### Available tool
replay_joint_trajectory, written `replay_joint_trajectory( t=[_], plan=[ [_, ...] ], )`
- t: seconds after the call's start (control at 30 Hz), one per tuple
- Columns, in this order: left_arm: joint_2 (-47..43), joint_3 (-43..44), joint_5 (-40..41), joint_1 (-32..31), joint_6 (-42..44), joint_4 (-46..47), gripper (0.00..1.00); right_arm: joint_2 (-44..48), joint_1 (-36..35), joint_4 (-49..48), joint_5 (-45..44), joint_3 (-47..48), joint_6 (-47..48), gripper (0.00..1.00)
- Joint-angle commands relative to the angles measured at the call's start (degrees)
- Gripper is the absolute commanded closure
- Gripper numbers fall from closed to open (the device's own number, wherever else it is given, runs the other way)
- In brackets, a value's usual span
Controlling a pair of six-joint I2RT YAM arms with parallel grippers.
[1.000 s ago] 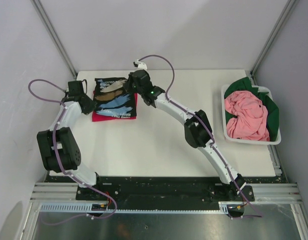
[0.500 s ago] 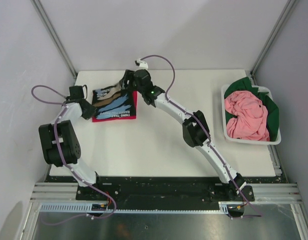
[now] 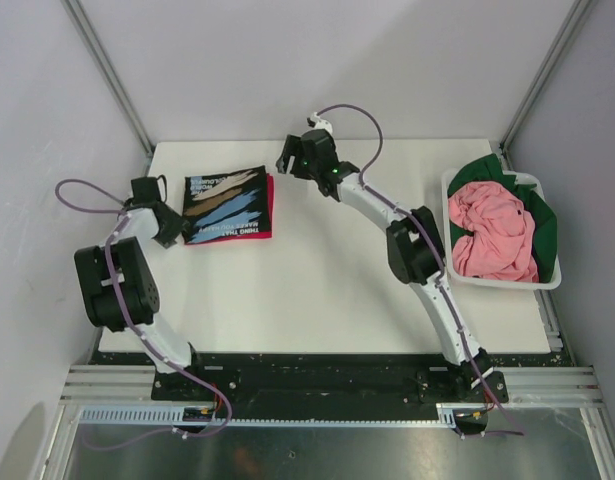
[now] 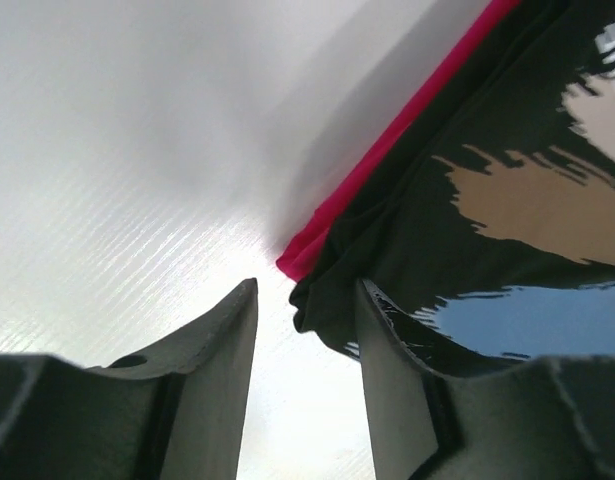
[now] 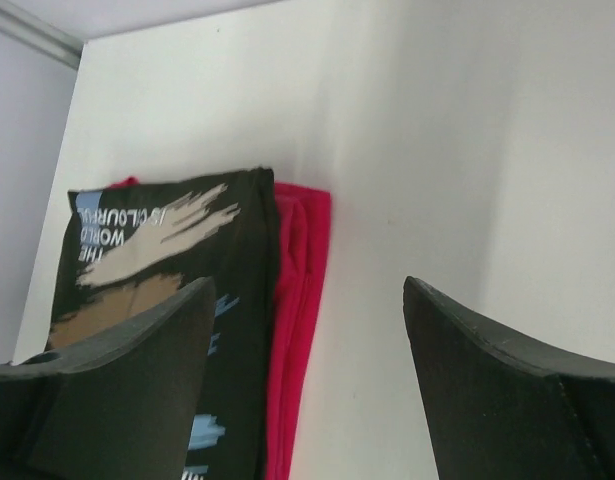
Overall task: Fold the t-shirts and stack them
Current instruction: Put the neatly folded tshirt into the corner of the board with both arms, then put the neatly folded tshirt into the corner of the board with the left arm
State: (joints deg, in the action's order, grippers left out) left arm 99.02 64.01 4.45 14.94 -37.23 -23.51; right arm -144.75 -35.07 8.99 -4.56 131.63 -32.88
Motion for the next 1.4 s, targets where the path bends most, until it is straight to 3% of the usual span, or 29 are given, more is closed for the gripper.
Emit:
replay_joint_trajectory(
  t=[0.0,0.13,0.23,0.47,0.6,0.9,1.37],
  plan=[
    [-8.4,2.4,3.0,-0.5,3.7,1.5,0.5,12.8,-0.7,2.3,-0.3,-7.1,2.2,0.21],
    [-14.7,3.2,6.0,-6.9,7.9,1.5,0.45,20.7,0.9,4.5,-0.2,-16.1,1.7,0.22],
    [-14.9,4.5,2.8,-14.5,9.9,1.3,0.45,27.0,2.7,5.5,0.6,-24.2,0.7,0.22],
    [-5.5,6.9,-1.1,-33.3,3.7,1.3,0.46,42.0,7.0,5.2,3.0,-44.9,-2.4,0.22],
    [2.4,10.7,-1.4,-39.0,0.0,1.4,0.46,48.0,7.5,7.7,2.0,-51.7,-1.9,0.23],
    [13.5,15.6,-1.2,-37.6,0.1,1.2,0.48,54.2,8.0,10.6,0.9,-58.3,-1.0,0.24],
    [19.3,20.5,1.1,-25.9,6.7,-0.4,0.51,54.2,8.2,11.8,1.5,-59.3,-0.6,0.25]
  ],
)
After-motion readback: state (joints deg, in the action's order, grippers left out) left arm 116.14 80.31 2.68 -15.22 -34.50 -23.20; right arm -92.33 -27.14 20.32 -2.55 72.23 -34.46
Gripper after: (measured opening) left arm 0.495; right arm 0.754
